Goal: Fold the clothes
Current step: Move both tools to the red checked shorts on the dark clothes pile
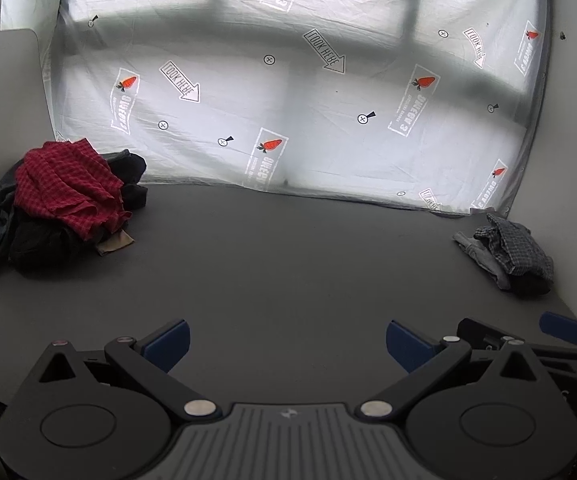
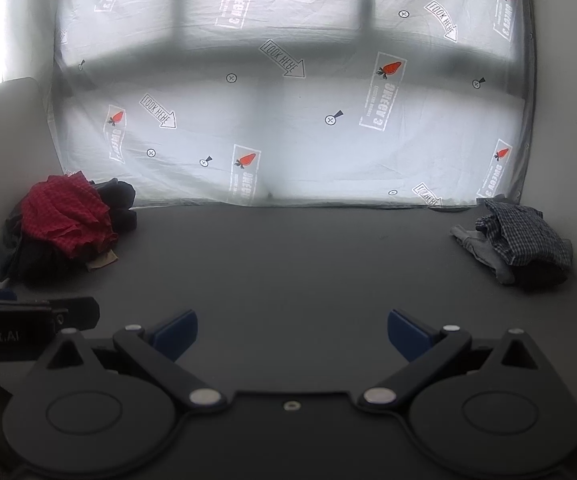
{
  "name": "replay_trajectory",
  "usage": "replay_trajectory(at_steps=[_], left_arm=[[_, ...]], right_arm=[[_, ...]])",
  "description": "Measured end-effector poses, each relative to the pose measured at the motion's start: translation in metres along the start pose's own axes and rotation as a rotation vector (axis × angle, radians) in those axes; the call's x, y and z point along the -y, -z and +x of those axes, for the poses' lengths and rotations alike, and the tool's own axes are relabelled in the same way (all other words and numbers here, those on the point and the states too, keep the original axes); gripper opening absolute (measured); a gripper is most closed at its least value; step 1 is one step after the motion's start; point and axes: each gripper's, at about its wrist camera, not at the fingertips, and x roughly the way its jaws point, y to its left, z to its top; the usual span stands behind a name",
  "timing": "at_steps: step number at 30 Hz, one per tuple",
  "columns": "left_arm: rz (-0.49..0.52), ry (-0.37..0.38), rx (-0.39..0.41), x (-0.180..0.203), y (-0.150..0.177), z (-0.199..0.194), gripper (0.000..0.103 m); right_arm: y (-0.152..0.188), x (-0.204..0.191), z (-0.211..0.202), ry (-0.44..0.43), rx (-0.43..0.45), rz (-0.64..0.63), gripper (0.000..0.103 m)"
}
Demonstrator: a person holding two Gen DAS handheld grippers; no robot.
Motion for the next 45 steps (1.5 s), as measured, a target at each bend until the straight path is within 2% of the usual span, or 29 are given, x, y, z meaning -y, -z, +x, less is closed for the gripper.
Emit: replay_trajectory(at_steps=[3, 6, 10, 15, 18, 22, 23, 27, 30, 34, 37, 39, 42, 45], left_arm=[[-0.087, 0.124, -0.036, -0.012, 0.000, 0.006, 0.103], [-0.179, 0.226, -0.020, -0.023, -0.001, 0.010, 0.103], [-0.261, 0.254, 0.023, -0.034, -0.007, 0.024, 0.103], [-0.356, 0.248, 0.007, -0.049, -0.021, 0.053, 0.103], [-0.335, 0.199, -0.021, -0.056, -0.037, 0.069, 0.103], [-0.310, 0.035, -0.041, -0.063, -0.072, 0.080, 0.103], [-0.312, 0.006, -0.050, -0.066, -0.080, 0.083, 0.103], [-0.355, -0.082, -0.072, -0.087, -0.097, 0.102, 0.103], [-0.407, -0.160, -0.104, -0.110, -0.102, 0.119, 0.103], [-0.426, -0.209, -0.162, -0.147, -0.107, 0.135, 0.103], [-0.445, -0.245, -0.176, -0.184, -0.110, 0.149, 0.103], [-0.482, -0.231, -0.182, -0.216, -0.115, 0.159, 0.103], [-0.523, -0.189, -0.173, -0.265, -0.127, 0.168, 0.103], [-0.530, -0.227, -0.135, -0.318, -0.145, 0.178, 0.103]], right_arm=[[0.000, 0.014, 0.006, -0.091, -0.007, 0.128, 0.103], [-0.004, 0.023, 0.012, -0.145, 0.028, 0.207, 0.103], [-0.011, 0.028, 0.031, -0.172, 0.028, 0.243, 0.103], [-0.026, 0.035, 0.065, -0.253, -0.001, 0.274, 0.103], [-0.044, 0.035, 0.100, -0.317, -0.015, 0.305, 0.103], [-0.075, 0.024, 0.149, -0.383, -0.078, 0.323, 0.103], [-0.083, 0.018, 0.159, -0.385, -0.092, 0.303, 0.103], [-0.102, -0.019, 0.202, -0.365, -0.121, 0.085, 0.103], [-0.106, -0.041, 0.233, -0.359, -0.163, 0.027, 0.103], [-0.113, -0.073, 0.270, -0.395, -0.237, 0.022, 0.102], [-0.117, -0.109, 0.294, -0.362, -0.259, -0.048, 0.102], [-0.121, -0.139, 0.311, -0.350, -0.262, -0.077, 0.102], [-0.131, -0.184, 0.336, -0.345, -0.276, -0.098, 0.100], [-0.145, -0.231, 0.362, -0.346, -0.290, -0.105, 0.100]])
